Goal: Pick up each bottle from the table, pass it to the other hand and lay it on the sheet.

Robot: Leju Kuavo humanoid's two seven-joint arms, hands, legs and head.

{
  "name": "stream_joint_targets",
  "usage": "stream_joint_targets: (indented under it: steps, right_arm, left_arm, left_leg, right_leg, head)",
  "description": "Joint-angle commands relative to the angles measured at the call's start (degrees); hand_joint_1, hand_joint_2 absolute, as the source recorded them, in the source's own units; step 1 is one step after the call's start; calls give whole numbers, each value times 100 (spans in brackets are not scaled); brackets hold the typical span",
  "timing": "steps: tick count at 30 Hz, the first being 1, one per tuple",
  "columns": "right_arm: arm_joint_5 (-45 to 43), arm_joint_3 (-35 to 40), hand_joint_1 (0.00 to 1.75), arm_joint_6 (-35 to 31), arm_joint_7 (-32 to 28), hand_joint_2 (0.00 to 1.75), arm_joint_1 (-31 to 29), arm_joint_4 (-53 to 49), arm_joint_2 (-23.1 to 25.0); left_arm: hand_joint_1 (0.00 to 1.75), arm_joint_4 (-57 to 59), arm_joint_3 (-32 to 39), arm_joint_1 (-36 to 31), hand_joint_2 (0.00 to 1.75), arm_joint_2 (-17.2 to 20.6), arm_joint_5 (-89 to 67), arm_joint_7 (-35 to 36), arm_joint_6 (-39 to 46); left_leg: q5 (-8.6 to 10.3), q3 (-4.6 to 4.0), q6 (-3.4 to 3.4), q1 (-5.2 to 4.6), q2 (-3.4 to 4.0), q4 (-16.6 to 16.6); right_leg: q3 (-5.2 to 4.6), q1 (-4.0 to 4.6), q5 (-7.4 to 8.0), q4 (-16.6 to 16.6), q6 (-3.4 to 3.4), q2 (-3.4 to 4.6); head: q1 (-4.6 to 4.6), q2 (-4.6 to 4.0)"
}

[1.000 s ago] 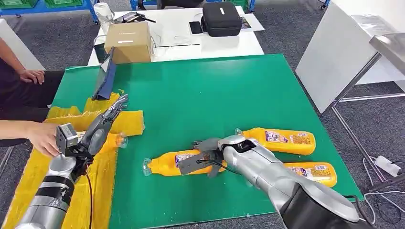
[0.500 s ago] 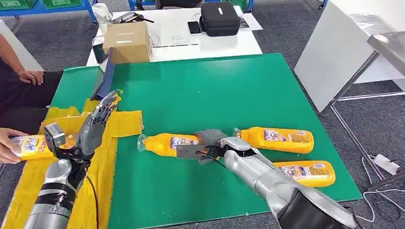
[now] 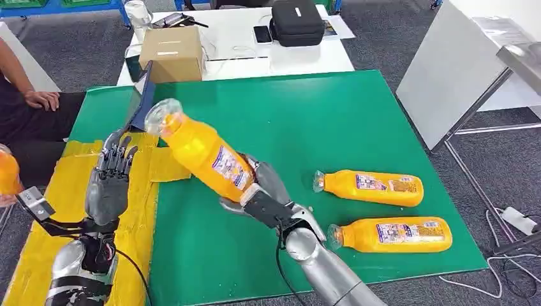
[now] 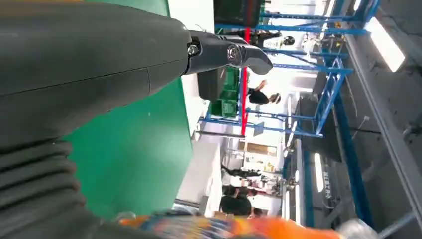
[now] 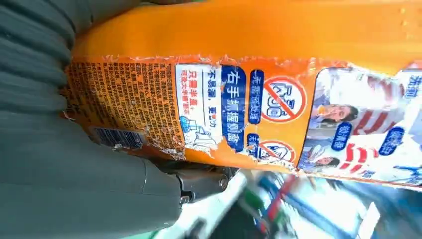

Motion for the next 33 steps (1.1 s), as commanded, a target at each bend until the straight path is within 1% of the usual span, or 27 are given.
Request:
stream_joint_targets:
  steps: [1, 6, 7, 8, 9, 13, 16, 21, 22, 23, 29, 31, 32, 33]
  right_arm:
    - [253, -320, 175, -160, -266, 175, 795, -1418, 143]
    - [446, -126, 175, -194, -161, 175, 623, -1076, 179]
    - [537, -59, 175, -128, 40, 175, 508, -873, 166]
    - [527, -66, 175, -122, 33, 175, 478, -786, 196]
    - [646, 12, 175, -89, 154, 175, 387, -612, 185]
    - [692, 89, 175, 64, 250, 175, 273, -164, 278]
    - [705, 70, 175, 42, 278, 175, 289, -98, 278]
    - [722, 31, 175, 1, 308, 175, 286, -76, 263]
    - [840, 7, 175, 120, 425, 175, 197, 195, 248]
    - [915, 60, 175, 165, 441, 175, 194, 252, 282]
    - [1458, 782, 175, 329, 516, 175, 264, 417, 495]
    - [1613, 1093, 175, 426, 538, 175, 320, 430, 551]
    - [1753, 1288, 175, 485, 530, 175, 296, 445, 537]
    - [1855, 1453, 175, 488, 563, 175, 321, 458, 578]
  left_arm:
    - [0, -582, -369, 120, 175, -402, -415, 19, 519]
    - [0, -579, -679, 179, 175, -345, -336, 86, 502]
    - [0, -667, -791, 239, 175, -331, -324, 82, 454]
    - [0, -754, -862, 287, 175, -333, -319, 79, 423]
    - [0, -854, -1006, 337, 175, -318, -329, 62, 345]
    - [0, -1207, -1616, 522, 175, -290, -321, 42, 213]
    - [0, -1341, -1779, 586, 175, -261, -373, 2, 221]
    - [0, -1387, -1855, 605, 175, -220, -356, -11, 196]
    - [0, -1391, -2058, 584, 175, -160, -316, -23, 161]
    - [0, -1360, -2087, 560, 175, -148, -337, -9, 176]
    - [0, -1151, -2058, 509, 175, -114, -416, 61, 316]
    - [0, -1059, -2009, 504, 175, -83, -455, 93, 364]
    - [0, -1021, -1974, 498, 175, -84, -483, 112, 412]
    - [0, -959, -1939, 476, 175, -66, -510, 126, 442]
  left_leg:
    - [-6, 13, 2, 3, -5, 4]
    - [-2, 14, 0, -2, 1, -1]
    - [-4, 23, 0, -2, 3, -3]
    - [-3, 17, 0, -1, 7, -1]
    - [-1, 10, 1, -2, 9, -1]
    - [-2, 14, 2, -2, 11, -2]
    - [-6, 26, 3, 0, 12, -4]
    - [-2, 14, 2, -1, 9, -3]
    - [-9, 32, 2, 1, 16, -3]
    - [-3, 25, 1, -1, 12, -6]
    - [-3, 24, -2, -2, 21, -8]
    - [-6, 35, -3, 1, 22, -11]
    - [-4, 24, -2, 0, 17, -8]
    - [-7, 38, -3, 1, 23, -13]
  right_leg:
    - [17, 7, -6, 2, -12, -16]
    - [12, 6, -2, -1, -10, -11]
    - [20, 8, -3, -2, -13, -12]
    - [14, 7, 0, -2, -10, -6]
    - [7, 5, 3, -3, -6, -2]
    - [10, 5, 2, -3, -6, -1]
    - [24, 8, -2, -6, -10, -4]
    - [12, 6, 2, -5, -7, -2]
    - [29, 9, -4, -5, -13, 0]
    - [23, 5, 0, -5, -12, -2]
    - [17, 6, 1, -4, -15, 7]
    - [26, 10, -1, -7, -19, 4]
    - [16, 7, 0, -5, -12, 3]
    - [27, 10, -3, -7, -16, 6]
  head:
    - [-2, 0]
    - [-2, 0]
    - [-4, 0]
    - [-4, 0]
    - [-4, 0]
    - [-4, 0]
    - [-2, 0]
    - [-2, 0]
    - [-4, 0]
    - [-2, 0]
    - [-2, 0]
    - [-2, 0]
    - [-4, 0]
    - [-4, 0]
